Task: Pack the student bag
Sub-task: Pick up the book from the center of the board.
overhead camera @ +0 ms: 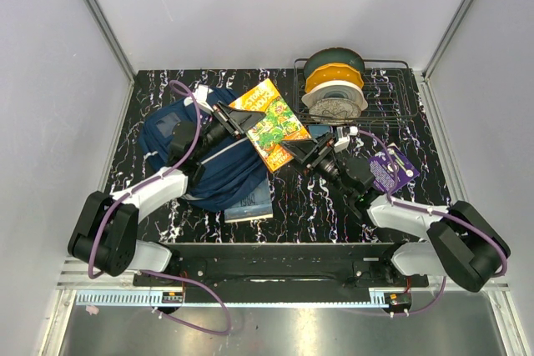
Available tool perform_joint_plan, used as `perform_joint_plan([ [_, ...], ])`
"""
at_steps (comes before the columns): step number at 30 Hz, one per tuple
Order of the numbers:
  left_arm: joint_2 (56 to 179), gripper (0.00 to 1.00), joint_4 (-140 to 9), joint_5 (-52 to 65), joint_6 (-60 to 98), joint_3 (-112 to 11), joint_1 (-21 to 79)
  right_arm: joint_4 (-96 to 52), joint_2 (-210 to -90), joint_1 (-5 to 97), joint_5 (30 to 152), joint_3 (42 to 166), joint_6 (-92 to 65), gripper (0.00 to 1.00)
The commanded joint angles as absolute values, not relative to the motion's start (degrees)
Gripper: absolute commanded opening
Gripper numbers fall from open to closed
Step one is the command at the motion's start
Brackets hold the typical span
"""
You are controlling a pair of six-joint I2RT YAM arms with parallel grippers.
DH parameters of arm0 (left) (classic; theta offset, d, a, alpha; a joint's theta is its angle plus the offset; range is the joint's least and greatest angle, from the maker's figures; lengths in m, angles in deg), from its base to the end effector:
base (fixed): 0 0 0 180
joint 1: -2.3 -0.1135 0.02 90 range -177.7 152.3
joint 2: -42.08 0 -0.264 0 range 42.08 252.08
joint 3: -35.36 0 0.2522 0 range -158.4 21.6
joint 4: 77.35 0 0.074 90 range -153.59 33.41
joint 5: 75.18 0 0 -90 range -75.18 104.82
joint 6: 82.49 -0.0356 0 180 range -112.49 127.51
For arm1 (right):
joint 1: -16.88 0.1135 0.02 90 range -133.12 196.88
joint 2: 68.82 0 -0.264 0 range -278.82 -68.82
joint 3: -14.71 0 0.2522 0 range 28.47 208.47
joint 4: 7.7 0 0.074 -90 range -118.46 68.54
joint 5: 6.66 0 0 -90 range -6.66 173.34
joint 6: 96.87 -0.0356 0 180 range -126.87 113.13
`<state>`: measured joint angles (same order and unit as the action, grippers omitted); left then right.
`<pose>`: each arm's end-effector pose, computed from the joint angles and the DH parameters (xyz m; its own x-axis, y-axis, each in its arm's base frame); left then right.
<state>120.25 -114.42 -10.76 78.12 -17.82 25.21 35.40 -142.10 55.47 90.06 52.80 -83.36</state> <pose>0.2687 -0.1303 0.2876 -0.6341 -0.6557 -0.4099 0.4275 0.1444 -0.8924 0.1994 0.1645 0.2360 -0.6653 0.7045 -0.2471 -0.2705 0.0810 0.9593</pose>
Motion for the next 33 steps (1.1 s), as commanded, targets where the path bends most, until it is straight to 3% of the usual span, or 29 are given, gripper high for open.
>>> perform_joint_plan([
  [1,119.9,0.0,-122.6,-11.7,79.1,-21.7,25.2,33.6,-139.8,55.5,87.1,51.8,-83.4,1.0],
  [15,121.4,0.0,-124.8,-12.8,80.8,-20.0,25.2,42.2,-144.1,55.5,89.7,55.4,-81.8,0.97],
  [19,120.9,0.0,-124.4,-12.9,80.2,-19.2,25.2,44.3,-144.7,55.5,89.6,55.4,-81.7,0.72],
  [20,120.7,0.0,-124.1,-12.8,80.1,-19.2,25.2,44.2,-144.3,55.5,89.5,55.4,-81.4,0.6],
  [23,120.7,0.0,-123.5,-13.0,79.9,-18.9,25.2,43.0,-143.2,55.5,89.0,55.0,-81.0,0.36],
  [24,120.4,0.0,-123.5,-13.0,79.9,-18.7,25.2,42.7,-142.9,55.5,88.7,54.8,-81.0,0.22],
  [27,120.2,0.0,-122.4,-13.1,79.2,-18.6,25.2,41.7,-142.7,55.6,89.7,55.6,-80.5,0.0],
  [30,119.9,0.01,-120.1,-13.6,78.0,-19.2,25.2,40.8,-142.1,55.5,90.1,55.7,-80.3,0.0],
  [31,119.9,0.05,-119.2,-14.0,76.7,-19.4,25.1,40.8,-141.8,55.4,89.8,55.5,-80.3,0.0],
  [32,119.7,0.16,-118.0,-14.0,76.0,-19.8,25.2,40.3,-141.5,55.5,89.6,55.2,-80.1,0.0],
  [33,119.0,0.17,-115.6,-13.9,75.2,-20.1,25.1,40.1,-141.3,55.4,89.1,55.1,-80.1,0.0],
])
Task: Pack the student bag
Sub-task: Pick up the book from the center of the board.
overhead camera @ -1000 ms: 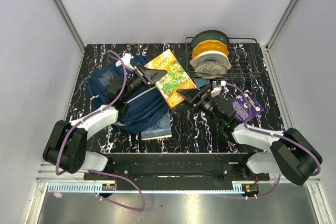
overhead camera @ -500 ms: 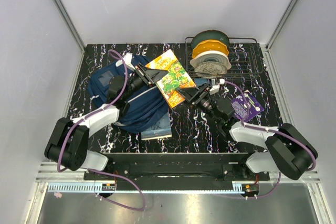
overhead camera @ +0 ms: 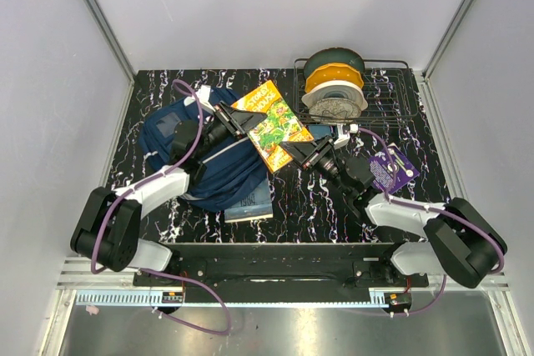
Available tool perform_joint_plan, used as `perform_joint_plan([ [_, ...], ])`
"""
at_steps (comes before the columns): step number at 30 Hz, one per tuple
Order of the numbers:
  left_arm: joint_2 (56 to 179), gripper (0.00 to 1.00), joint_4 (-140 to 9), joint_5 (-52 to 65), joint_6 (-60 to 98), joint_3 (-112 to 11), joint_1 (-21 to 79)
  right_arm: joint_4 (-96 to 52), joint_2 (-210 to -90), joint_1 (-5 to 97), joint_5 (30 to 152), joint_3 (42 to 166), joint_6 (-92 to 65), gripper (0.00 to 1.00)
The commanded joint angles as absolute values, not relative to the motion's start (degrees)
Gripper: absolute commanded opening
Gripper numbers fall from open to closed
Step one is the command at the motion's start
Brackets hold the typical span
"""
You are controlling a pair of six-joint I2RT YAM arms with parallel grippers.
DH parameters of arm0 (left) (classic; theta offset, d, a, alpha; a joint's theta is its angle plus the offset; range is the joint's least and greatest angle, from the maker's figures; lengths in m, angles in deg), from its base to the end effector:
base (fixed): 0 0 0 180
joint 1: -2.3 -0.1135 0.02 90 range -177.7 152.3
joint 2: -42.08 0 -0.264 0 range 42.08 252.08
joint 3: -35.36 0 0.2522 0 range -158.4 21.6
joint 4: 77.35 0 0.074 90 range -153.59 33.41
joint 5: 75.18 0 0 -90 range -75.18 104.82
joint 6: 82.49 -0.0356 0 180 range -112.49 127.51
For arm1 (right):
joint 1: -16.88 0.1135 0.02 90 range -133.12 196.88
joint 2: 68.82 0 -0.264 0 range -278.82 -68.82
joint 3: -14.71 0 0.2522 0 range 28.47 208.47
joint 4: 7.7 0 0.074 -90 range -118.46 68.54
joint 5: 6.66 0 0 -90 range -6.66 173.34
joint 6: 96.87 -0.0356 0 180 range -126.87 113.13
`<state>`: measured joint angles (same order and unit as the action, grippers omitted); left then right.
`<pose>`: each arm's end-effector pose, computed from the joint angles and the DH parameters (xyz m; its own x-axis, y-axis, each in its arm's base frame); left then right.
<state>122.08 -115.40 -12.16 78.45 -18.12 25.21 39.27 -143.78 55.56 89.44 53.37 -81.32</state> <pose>0.2732 -0.1330 0.2820 -0.6548 -0.6377 -0.4057 0.4210 0.1380 -0.8965 0.2024 0.1669 0.2394 -0.6385 0.7160 -0.2824 -0.3277 0.0791 0.9415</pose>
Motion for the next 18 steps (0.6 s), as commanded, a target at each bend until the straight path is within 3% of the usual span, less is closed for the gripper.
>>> perform_joint_plan([
  [1,118.6,0.18,-114.7,-13.8,73.6,-20.3,25.2,39.2,-140.8,55.5,88.9,55.0,-79.6,0.0],
  [4,116.7,0.37,-110.4,-13.3,70.4,-20.6,25.2,36.0,-139.7,55.5,89.0,55.8,-78.3,0.0],
  [5,116.2,0.46,-108.0,-13.2,69.6,-20.8,25.2,35.2,-139.3,55.5,88.9,56.3,-78.1,0.0],
  [6,115.0,0.62,-106.7,-12.8,68.5,-20.8,25.2,34.6,-139.0,55.5,88.7,56.4,-77.8,0.0],
  [9,112.2,0.87,-100.4,-10.9,64.0,-21.4,25.1,32.1,-137.6,55.5,87.6,56.1,-77.3,0.0],
  [12,109.5,0.99,-93.1,-9.0,58.9,-22.9,25.2,30.2,-136.1,55.4,86.0,55.3,-77.0,0.0],
  [18,104.1,0.99,-79.9,-2.8,48.1,-25.4,25.2,24.3,-131.1,55.4,83.7,54.7,-75.2,0.0],
])
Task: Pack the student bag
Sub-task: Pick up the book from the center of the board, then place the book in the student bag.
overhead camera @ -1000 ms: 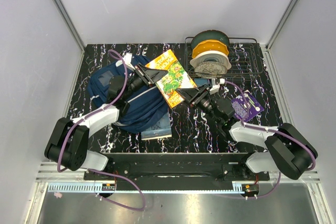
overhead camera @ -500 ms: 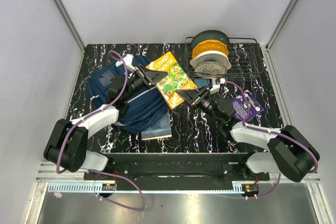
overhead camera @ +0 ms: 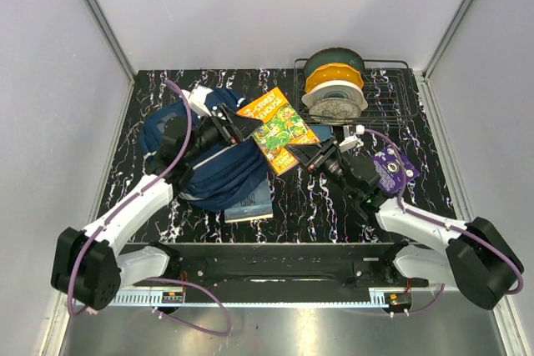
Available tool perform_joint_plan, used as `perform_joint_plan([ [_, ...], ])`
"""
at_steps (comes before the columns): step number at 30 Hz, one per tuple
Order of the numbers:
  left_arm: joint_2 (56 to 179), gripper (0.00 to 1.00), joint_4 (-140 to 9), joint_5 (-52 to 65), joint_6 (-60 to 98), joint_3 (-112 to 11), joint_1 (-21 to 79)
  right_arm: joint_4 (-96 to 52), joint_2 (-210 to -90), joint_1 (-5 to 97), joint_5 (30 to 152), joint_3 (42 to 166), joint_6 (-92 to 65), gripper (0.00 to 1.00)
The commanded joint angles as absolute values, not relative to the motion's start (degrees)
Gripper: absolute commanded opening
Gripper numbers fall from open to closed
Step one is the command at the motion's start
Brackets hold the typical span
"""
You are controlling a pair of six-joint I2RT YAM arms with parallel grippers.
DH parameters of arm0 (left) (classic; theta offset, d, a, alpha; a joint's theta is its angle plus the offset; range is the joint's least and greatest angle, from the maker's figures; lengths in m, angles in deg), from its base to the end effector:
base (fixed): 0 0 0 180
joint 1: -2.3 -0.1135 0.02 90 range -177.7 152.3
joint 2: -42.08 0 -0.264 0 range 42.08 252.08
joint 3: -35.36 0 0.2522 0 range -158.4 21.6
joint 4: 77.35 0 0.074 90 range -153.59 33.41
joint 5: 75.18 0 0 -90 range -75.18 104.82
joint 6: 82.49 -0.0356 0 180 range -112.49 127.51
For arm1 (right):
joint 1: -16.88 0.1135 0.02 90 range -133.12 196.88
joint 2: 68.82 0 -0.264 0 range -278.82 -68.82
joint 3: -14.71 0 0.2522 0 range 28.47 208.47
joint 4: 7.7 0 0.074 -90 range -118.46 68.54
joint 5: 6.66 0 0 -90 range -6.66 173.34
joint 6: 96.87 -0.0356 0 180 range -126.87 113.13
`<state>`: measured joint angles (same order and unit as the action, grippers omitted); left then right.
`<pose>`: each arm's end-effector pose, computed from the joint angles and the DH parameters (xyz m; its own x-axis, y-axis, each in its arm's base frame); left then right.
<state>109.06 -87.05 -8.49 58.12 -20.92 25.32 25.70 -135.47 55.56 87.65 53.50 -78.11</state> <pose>0.2441 -0.1190 0.3078 -0.5692 -0.5293 -0.6292 0.4466 0.4435 -0.7771 0.1914 0.1567 0.2486 -0.6211 0.7122 -0.3270 -0.2906 0.1782 0.9401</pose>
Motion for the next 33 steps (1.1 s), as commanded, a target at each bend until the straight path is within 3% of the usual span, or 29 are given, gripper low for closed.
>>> perform_joint_plan([
  [1,103.3,0.99,-78.5,-1.8,47.2,-25.5,25.2,22.4,-130.4,55.4,82.3,54.5,-74.9,0.0],
  [13,97.8,0.99,-57.7,10.2,31.6,-29.8,25.2,7.7,-119.5,55.4,77.4,54.0,-71.4,0.0],
  [20,103.8,0.99,-37.6,7.4,18.1,-35.0,25.2,-4.7,-110.7,55.4,73.6,53.7,-70.3,0.0],
  [31,113.2,0.99,-31.1,7.1,9.4,-35.3,33.3,-16.3,-101.6,55.4,68.0,53.2,-69.8,0.0],
  [33,116.2,0.92,-28.9,8.6,8.3,-35.9,34.6,-16.6,-101.7,55.4,68.0,53.3,-69.7,0.0],
])
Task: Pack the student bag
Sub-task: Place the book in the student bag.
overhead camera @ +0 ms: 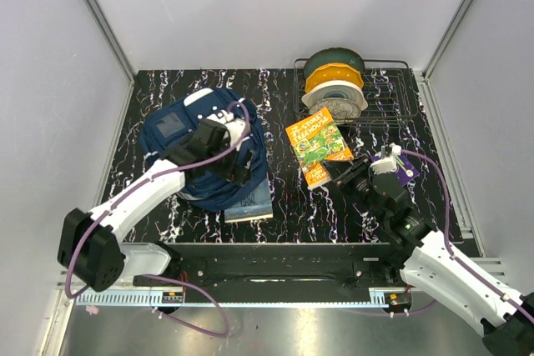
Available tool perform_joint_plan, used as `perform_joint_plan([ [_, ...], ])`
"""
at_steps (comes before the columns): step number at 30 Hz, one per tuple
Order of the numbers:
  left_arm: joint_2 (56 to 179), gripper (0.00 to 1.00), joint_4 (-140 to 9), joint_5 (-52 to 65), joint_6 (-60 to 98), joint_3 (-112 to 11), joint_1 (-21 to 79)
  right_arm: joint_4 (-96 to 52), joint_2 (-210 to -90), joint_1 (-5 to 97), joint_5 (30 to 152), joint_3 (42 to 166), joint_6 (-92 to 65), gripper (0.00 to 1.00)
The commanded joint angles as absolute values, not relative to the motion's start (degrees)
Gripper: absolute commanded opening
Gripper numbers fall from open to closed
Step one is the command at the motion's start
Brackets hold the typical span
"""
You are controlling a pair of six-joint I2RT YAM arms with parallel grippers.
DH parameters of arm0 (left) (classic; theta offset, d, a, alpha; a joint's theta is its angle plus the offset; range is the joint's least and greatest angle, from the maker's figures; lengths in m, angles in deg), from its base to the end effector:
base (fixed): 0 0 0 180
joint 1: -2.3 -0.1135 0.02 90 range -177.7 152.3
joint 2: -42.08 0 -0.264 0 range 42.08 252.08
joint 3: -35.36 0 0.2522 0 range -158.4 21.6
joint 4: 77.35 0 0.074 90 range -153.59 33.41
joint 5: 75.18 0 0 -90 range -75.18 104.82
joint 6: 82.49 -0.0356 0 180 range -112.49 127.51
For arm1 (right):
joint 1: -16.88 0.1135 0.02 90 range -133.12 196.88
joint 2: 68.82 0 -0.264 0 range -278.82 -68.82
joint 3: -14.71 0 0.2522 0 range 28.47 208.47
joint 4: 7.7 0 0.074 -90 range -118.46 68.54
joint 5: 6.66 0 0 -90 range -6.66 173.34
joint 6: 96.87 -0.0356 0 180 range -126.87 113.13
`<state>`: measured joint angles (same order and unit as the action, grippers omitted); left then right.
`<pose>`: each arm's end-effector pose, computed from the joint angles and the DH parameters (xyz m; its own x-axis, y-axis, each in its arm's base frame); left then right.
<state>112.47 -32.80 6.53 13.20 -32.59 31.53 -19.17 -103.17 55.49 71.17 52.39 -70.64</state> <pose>0.2225 -0.1304 0.2716 -0.6914 0.2745 -0.6683 0.5030 0.8469 -0.1725 0.1309 0.0949 0.2617 -0.4498 0.7630 -0.4643 -0.0983 0.4744 0.8748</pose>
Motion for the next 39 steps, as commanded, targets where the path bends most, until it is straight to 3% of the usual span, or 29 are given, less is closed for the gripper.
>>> perform_joint_plan([
  [1,117.2,0.91,-28.3,9.3,8.3,-36.1,35.5,-16.8,-101.9,55.4,68.1,53.4,-69.7,0.0],
  [7,121.4,0.75,-27.5,11.3,8.5,-36.8,36.7,-16.3,-102.9,55.4,68.9,53.6,-69.7,0.0],
  [15,121.2,0.66,-28.3,11.9,9.5,-37.5,36.6,-15.0,-103.9,55.4,69.9,53.1,-69.8,0.0],
  [16,120.4,0.54,-29.0,11.3,9.5,-37.3,36.7,-15.0,-103.9,55.4,69.9,52.9,-69.9,0.0],
  [20,120.1,0.26,-29.9,10.3,9.8,-36.9,36.7,-14.5,-103.9,55.4,69.9,52.4,-70.2,0.0],
  [25,122.3,0.36,-28.5,9.5,9.4,-37.7,36.7,-14.1,-103.8,55.4,70.3,51.8,-70.7,0.0],
  [29,123.0,0.49,-28.1,10.7,9.2,-37.7,36.7,-14.0,-103.8,55.4,70.4,51.8,-70.9,0.0],
  [31,123.5,0.45,-27.5,11.4,9.1,-37.9,36.8,-14.0,-104.1,55.4,70.4,51.9,-70.8,0.0],
  [32,123.6,0.4,-27.5,11.9,9.1,-37.8,36.8,-14.0,-104.1,55.4,70.5,51.9,-70.9,0.0],
  [33,123.6,0.24,-27.5,12.0,9.1,-37.6,36.8,-14.0,-104.1,55.4,70.6,52.0,-70.9,0.0],
  [39,126.4,0.0,-26.1,14.6,9.6,-38.3,38.2,-13.9,-104.3,55.4,70.8,51.9,-71.0,0.0],
])
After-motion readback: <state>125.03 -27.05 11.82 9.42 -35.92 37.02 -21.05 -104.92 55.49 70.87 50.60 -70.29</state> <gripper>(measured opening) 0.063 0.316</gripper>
